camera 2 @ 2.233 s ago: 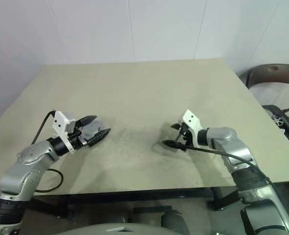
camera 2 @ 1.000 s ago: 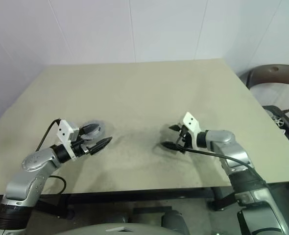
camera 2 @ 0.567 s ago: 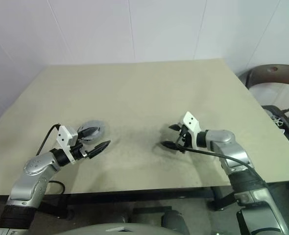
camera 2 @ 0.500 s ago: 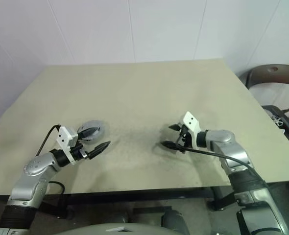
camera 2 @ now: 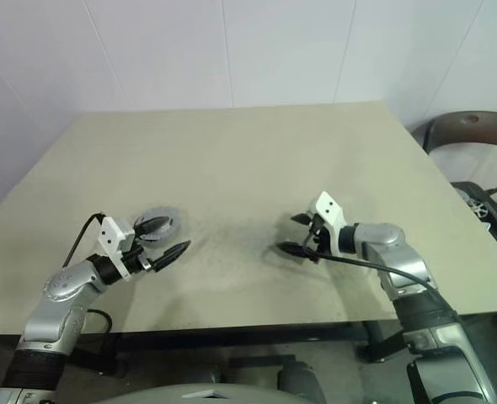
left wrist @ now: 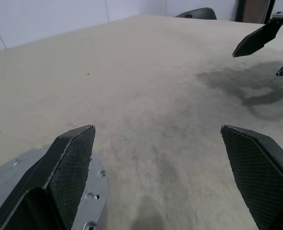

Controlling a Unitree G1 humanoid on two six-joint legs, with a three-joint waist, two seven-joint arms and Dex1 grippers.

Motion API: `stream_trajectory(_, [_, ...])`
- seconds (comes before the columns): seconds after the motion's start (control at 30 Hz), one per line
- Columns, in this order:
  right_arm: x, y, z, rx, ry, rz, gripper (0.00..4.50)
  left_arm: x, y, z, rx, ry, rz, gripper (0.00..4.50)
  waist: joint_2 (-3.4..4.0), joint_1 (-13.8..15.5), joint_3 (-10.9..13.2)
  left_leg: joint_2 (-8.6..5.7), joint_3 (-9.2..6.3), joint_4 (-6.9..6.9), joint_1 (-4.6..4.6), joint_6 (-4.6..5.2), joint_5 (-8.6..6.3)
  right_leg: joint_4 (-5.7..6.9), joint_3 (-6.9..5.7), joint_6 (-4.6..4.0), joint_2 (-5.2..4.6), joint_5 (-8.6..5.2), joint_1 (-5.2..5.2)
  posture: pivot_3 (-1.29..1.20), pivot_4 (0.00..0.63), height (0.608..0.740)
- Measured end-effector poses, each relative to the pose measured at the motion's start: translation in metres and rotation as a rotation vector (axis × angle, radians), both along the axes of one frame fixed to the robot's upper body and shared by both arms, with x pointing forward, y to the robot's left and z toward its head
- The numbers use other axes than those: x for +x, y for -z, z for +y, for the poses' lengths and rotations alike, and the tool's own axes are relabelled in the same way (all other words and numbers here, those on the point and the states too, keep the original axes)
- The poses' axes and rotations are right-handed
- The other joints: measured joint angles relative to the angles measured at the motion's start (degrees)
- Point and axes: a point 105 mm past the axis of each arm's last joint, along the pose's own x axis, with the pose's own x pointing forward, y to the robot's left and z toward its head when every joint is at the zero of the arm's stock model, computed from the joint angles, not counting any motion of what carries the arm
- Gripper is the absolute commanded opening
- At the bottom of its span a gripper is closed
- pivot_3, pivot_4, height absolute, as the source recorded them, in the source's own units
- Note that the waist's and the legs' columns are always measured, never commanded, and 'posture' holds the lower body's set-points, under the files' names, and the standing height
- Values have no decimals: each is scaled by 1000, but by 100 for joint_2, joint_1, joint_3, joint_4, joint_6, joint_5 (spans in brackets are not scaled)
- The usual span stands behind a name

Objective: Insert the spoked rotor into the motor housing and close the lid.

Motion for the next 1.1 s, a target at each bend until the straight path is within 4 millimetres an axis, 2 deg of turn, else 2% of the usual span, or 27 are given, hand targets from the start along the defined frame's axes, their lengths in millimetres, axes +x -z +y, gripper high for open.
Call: stream_trajectory(1.1, [-1, -1, 0, 4, 11, -6, 4500, 5, -1, -1, -5, -5, 26, 4475, -1, -3, -1, 0, 0, 3, 1, 0, 0, 4, 0, 0, 0, 1, 1, 0, 0, 740])
